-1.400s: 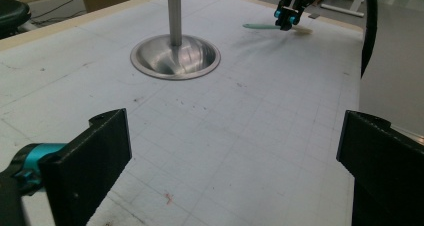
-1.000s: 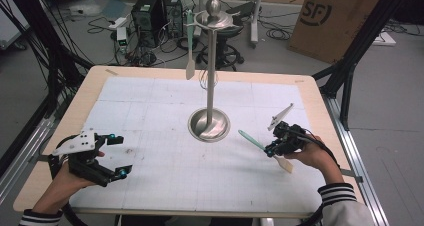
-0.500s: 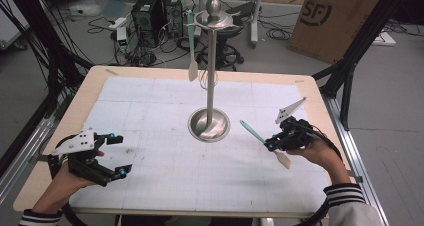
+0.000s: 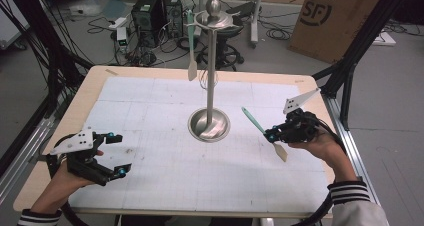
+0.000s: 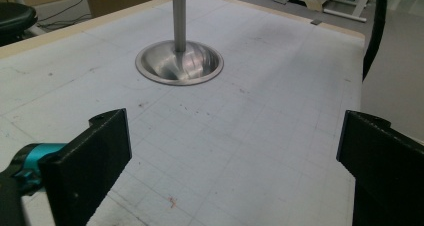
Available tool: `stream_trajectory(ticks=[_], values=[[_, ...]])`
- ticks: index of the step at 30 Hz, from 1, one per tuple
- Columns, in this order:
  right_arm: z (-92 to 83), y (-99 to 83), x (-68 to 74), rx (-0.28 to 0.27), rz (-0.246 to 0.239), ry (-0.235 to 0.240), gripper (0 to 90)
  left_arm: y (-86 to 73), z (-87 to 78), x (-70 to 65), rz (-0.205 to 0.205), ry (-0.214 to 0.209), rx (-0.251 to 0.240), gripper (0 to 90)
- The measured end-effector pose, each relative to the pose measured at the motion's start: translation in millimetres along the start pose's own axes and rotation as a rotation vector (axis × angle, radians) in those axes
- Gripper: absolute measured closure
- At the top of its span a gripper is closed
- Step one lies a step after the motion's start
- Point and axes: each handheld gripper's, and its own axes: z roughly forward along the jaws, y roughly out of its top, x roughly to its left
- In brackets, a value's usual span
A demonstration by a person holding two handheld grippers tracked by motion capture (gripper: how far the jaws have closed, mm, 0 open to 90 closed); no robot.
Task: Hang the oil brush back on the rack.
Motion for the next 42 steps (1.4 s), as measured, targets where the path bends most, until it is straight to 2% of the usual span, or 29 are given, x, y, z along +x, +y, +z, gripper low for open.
stream_trajectory(ticks=[10, 16, 42], values=[[-22.0, 15.5, 1.2, -0.106, -0.017, 0.017, 82.1, -0.5, -1.8, -0.3, -0.002, 0.001, -0.003, 1.7], [-31.3, 25.5, 1.3, -0.146, -0.02, 0.017, 82.1, -0.5, -1.7, -0.3, -0.002, -0.002, -0.005, 1.7], [-55.1, 66.5, 0.8, -0.248, -0.047, 0.002, 82.1, 1.2, -5.7, 1.1, -0.01, 0.0, -0.004, 1.7]])
